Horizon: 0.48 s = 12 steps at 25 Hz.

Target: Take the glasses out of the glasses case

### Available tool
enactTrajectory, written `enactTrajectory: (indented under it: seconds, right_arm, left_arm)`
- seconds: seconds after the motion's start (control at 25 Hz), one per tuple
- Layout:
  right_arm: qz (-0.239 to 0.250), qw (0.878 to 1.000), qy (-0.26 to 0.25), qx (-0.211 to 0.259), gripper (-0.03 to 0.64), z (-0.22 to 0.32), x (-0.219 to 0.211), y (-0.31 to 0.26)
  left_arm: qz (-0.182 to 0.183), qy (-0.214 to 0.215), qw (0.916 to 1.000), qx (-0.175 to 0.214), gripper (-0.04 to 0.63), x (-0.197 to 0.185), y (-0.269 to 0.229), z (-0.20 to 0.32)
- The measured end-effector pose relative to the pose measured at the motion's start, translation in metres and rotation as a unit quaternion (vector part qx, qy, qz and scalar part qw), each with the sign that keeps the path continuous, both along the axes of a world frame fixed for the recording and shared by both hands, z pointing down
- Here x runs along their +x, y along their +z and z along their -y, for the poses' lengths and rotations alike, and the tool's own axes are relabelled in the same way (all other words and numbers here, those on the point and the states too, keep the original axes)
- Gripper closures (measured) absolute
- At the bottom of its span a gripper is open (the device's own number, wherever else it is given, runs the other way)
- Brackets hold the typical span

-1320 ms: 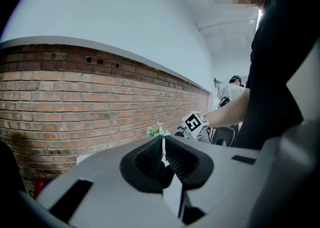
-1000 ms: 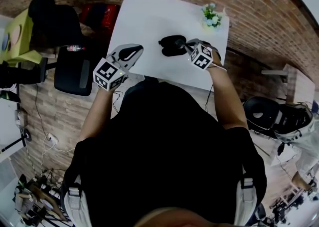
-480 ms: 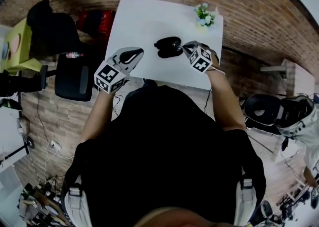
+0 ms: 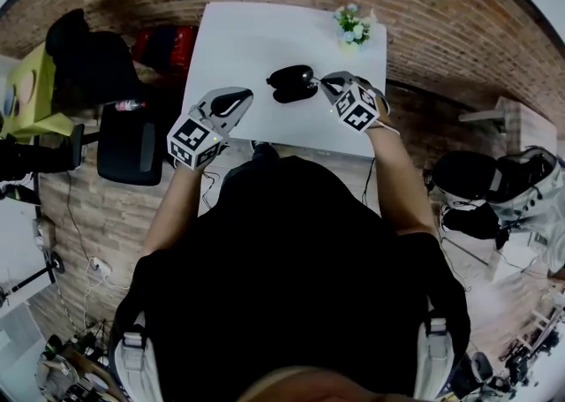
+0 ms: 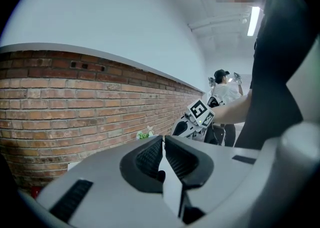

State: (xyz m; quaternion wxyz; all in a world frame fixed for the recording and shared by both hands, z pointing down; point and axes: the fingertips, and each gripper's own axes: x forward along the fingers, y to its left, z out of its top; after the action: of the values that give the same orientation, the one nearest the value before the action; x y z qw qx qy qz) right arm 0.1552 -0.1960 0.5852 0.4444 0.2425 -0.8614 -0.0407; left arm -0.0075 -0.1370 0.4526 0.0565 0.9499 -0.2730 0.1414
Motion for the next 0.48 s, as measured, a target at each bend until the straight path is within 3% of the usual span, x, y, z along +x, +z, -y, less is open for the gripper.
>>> enactTrajectory:
  seconds: [0.36, 0.48]
  right_arm:
    - [0.018, 1.0, 0.011, 0.017, 0.594, -0.02, 0.012, -0.027]
    - [0.055, 0.998, 0.025, 0.004, 0.594, -0.027, 0.014, -0.04]
  left_arm:
    - [0.007, 0.014, 0.9999, 0.005, 0.572, 0.01, -0.004, -0.019]
    - [0.005, 0.02, 0.9997, 0.012, 0.572, 0.014, -0.006, -0.024]
